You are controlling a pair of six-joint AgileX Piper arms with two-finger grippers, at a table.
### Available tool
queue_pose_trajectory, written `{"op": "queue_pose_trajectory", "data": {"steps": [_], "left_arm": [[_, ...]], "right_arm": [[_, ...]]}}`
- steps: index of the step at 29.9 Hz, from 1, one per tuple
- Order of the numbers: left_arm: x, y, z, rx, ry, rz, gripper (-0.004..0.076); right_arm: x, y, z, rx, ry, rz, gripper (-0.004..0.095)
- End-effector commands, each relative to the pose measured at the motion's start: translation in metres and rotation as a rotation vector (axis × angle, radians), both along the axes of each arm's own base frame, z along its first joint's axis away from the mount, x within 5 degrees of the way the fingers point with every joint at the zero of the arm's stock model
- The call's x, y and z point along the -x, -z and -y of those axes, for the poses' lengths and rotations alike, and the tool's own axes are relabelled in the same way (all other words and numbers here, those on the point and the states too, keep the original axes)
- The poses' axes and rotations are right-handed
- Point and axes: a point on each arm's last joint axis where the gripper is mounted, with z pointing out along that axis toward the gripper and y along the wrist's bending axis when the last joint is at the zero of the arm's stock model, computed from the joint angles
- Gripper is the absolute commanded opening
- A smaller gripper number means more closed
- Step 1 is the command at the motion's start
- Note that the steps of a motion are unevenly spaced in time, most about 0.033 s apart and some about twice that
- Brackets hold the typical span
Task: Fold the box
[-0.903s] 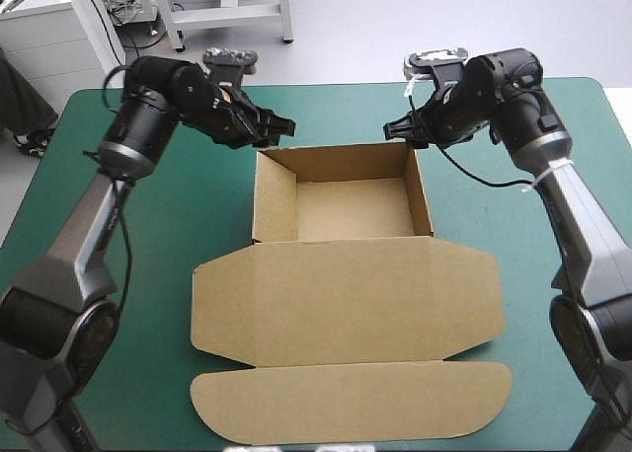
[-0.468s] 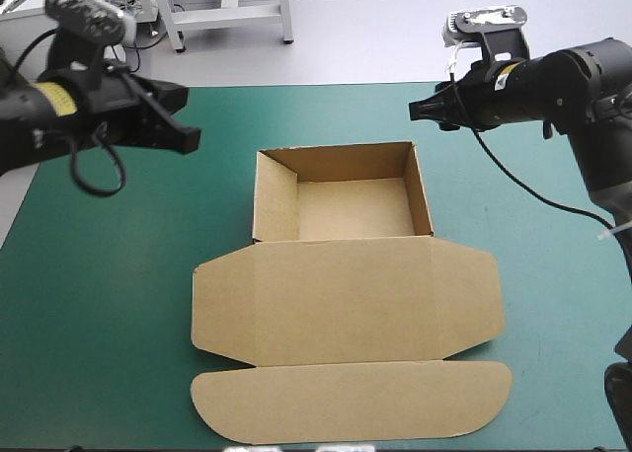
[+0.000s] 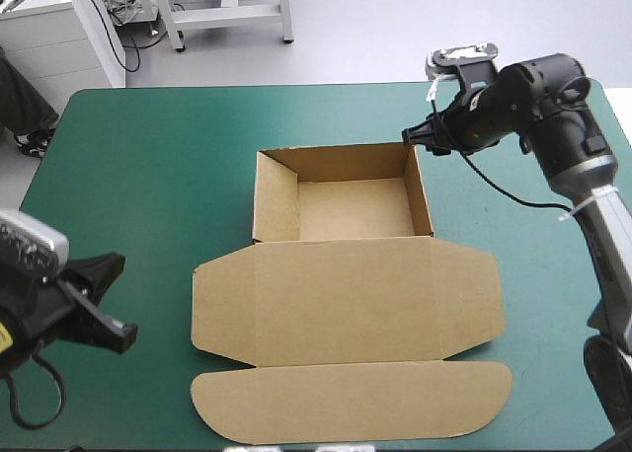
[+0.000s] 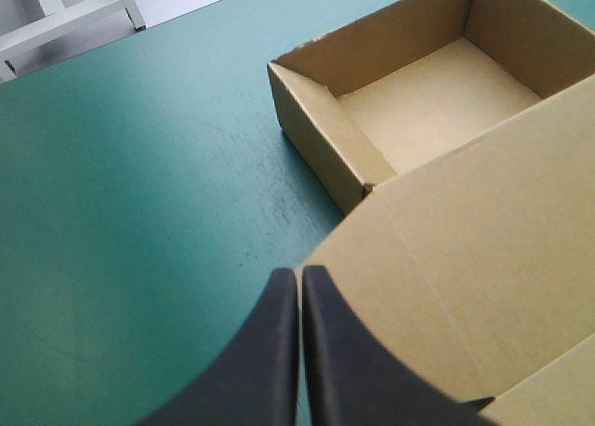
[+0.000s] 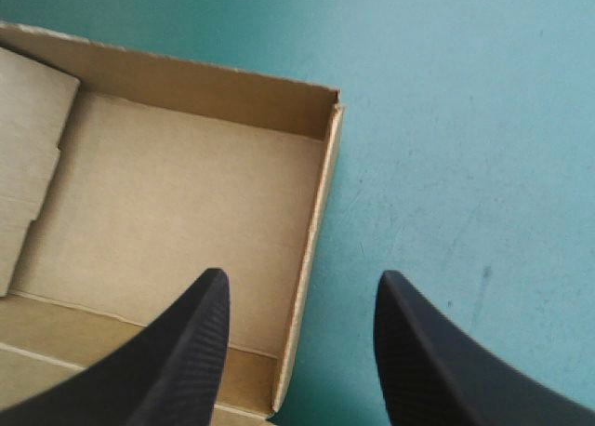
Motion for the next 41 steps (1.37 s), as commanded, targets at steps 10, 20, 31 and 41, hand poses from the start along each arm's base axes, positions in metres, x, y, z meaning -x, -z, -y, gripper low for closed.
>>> {"op": "queue_pose_trajectory", "data": {"steps": [10, 20, 31, 41], "left_arm": [[0.049, 0.109, -0.021, 0.145, -0.066, 0.071, -0.0008], [0.062, 0.141, -0.030, 0.137, -0.084, 0.110, -0.0008], [0.062, 0.146, -0.030, 0.140, -0.083, 0.113, -0.0008], [0.063, 0.146, -0.030, 0.139, -0.083, 0.111, -0.0008]], "right_arm": [[-0.055, 0.083, -0.020, 0.039, -0.006, -0.226, 0.0454], [-0.082, 0.142, -0.029, 0.065, 0.013, -0.368, 0.0360], [-0.094, 0.140, 0.005, 0.253, 0.094, -0.300, -0.0020], [-0.101, 0.135, 0.173, 0.253, 0.462, -0.328, -0.0020]]}}
